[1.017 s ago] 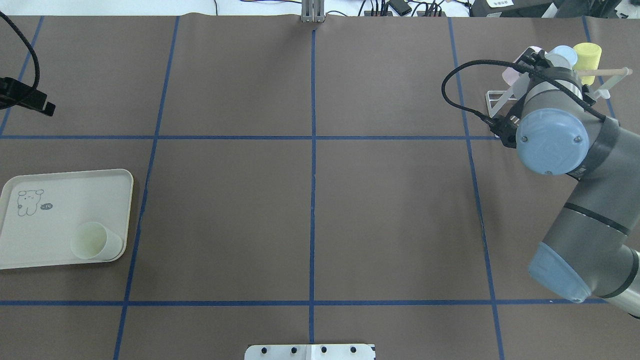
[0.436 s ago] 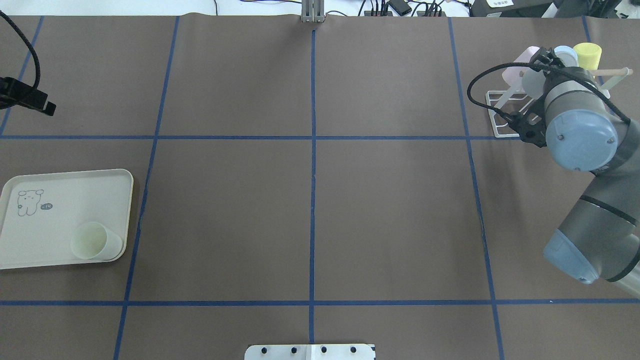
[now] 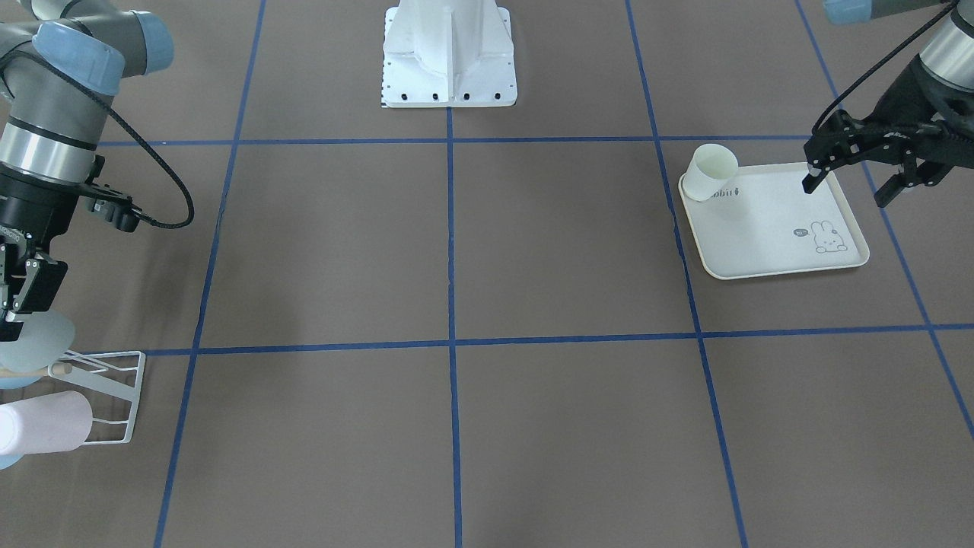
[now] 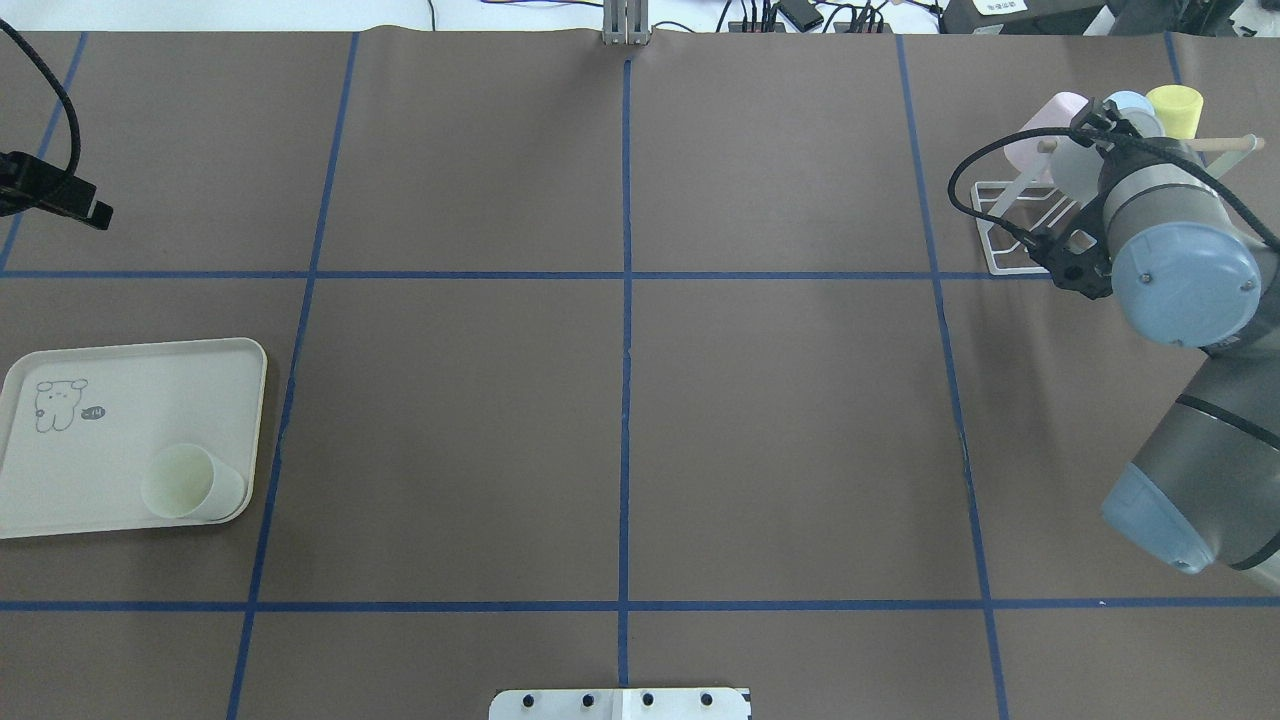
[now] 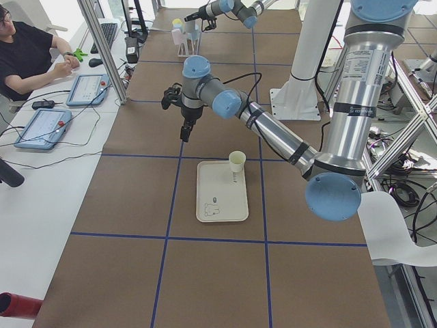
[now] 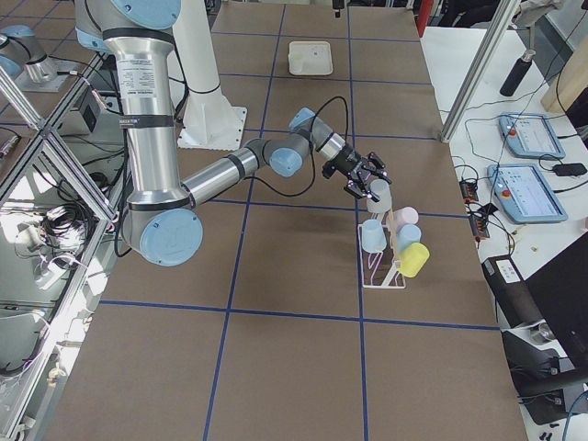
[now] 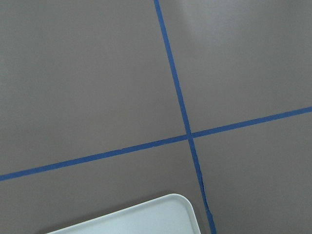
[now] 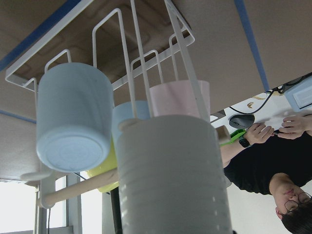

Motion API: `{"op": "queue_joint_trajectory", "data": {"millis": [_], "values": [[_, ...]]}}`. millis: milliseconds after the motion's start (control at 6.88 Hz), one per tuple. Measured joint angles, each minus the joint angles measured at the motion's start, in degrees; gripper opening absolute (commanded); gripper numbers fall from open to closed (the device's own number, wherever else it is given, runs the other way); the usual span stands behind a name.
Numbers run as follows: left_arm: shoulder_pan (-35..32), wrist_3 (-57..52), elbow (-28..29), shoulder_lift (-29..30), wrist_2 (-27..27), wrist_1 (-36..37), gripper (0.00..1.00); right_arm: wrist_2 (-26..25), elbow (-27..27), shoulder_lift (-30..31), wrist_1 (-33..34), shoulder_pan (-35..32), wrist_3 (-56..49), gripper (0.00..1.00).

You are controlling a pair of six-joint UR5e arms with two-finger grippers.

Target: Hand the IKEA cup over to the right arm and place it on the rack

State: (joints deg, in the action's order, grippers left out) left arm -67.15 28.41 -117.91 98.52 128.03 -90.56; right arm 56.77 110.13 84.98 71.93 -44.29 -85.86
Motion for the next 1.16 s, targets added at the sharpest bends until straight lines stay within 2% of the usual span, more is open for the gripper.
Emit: {"op": "queue_joint_trajectory", "data": {"millis": [436,1162], "values": [[0.00,0.12,0.04,0.00,0.52,-0.05,1.00,1.98,2.10,1.55,0.28,0.04,0.36,0.25],[0.00,0.50,-0.10,0.00,0.64,-0.05,1.00,2.28,0.22,1.63,0.18,0.19,0.59,0.25]]}}
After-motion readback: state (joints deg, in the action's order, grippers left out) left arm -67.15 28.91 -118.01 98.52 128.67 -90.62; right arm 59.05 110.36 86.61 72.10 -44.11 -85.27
